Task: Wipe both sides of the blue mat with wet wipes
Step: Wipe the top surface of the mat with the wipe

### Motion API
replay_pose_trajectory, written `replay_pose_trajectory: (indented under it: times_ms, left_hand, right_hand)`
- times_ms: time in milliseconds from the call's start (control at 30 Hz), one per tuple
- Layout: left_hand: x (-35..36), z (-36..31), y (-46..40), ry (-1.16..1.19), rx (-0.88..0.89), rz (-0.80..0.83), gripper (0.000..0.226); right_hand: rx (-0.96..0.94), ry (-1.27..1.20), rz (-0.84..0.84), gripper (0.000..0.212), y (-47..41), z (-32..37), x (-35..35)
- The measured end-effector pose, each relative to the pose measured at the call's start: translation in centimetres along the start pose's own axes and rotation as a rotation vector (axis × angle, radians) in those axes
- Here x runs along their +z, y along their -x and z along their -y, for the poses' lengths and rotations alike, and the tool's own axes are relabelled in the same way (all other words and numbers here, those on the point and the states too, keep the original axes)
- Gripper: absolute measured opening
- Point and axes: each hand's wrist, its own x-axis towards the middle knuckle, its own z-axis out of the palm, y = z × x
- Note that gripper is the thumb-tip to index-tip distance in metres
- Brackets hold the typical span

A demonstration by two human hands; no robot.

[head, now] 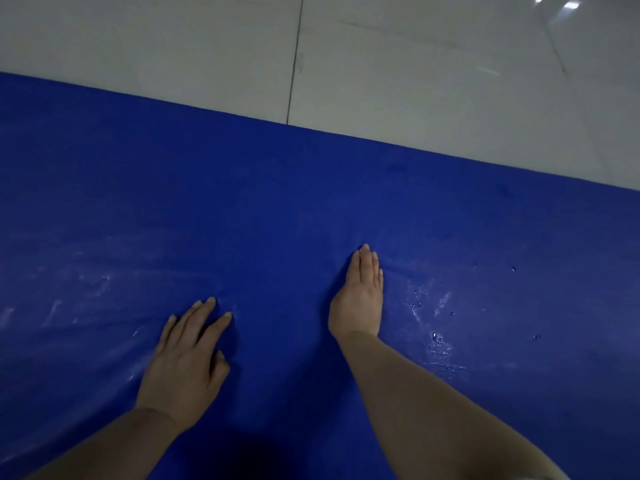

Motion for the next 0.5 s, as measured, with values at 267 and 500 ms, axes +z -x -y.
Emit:
replay_pose_trajectory:
  times_ms: [267, 500]
  left_hand:
    - [-5.8, -2.1, -1.7, -0.08, -0.038, 0.139, 0.052]
    - [-6.1, 1.3, -6.5, -0.045, -0.065, -0.013, 0.056]
  right_hand:
    - [0.005, -0.005, 0.046, 0.072, 0.0, 0.3, -0.6]
    - [0.005, -0.017, -0.01, 0.073, -0.2, -0.3, 0.7]
